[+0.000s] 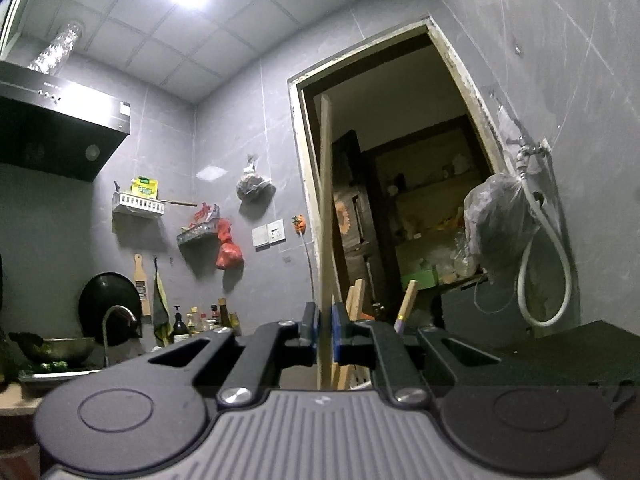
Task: Organize utensils
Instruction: 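Carry the chopstick up over the basket rim with the right tool, then open the right tool to drop the chopstick into the basket, then move the right tool down to the silver fork on the table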
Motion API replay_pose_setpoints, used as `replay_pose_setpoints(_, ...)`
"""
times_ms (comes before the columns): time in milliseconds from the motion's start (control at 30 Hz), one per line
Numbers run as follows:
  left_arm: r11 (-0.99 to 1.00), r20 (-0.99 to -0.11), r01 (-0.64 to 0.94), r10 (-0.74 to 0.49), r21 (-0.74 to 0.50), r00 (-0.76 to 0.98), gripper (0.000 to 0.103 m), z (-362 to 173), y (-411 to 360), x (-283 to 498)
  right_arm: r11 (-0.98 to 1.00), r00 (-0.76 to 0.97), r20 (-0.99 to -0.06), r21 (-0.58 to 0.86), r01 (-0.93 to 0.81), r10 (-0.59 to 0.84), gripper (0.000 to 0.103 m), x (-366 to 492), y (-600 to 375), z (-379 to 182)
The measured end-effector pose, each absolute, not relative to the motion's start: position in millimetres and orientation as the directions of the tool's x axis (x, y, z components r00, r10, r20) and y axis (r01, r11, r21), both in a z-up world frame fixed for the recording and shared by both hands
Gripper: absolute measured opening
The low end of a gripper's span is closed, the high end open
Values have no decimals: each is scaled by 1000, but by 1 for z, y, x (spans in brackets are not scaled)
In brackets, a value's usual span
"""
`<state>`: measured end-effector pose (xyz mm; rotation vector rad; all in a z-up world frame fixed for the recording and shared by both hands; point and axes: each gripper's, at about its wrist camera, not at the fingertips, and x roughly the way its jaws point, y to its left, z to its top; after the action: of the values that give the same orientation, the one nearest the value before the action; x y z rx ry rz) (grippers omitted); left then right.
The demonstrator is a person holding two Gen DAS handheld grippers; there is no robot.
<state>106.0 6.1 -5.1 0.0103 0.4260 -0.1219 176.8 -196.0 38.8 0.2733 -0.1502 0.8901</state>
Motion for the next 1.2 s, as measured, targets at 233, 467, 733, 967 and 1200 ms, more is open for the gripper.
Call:
replay_pose_setpoints(233, 993, -412, 120, -117, -17, 904, 76, -5, 6, 106, 601, 623, 178, 168, -782, 761, 8, 181, -185, 34)
replay_pose_setpoints(467, 993, -412, 120, -117, -19, 904, 76, -4, 5, 106, 611, 628, 142, 145, -778, 765, 26, 177, -180, 32)
replay_pose_setpoints(733, 993, -414, 116, -111, -12, 904, 76, -5, 4, 105, 627, 652, 197, 180, -758, 732, 72, 168, -198, 30)
replay_pose_setpoints(967, 994, -417, 112, -104, -5, 903, 76, -4, 2, 105, 679, 730, 246, 268, -683, 637, 103, 165, -237, 26)
replay_pose_setpoints(1200, 994, -416, 110, -104, -11, 903, 76, -3, 3, 104, 736, 847, 148, 433, -520, 511, 103, 186, -267, 1)
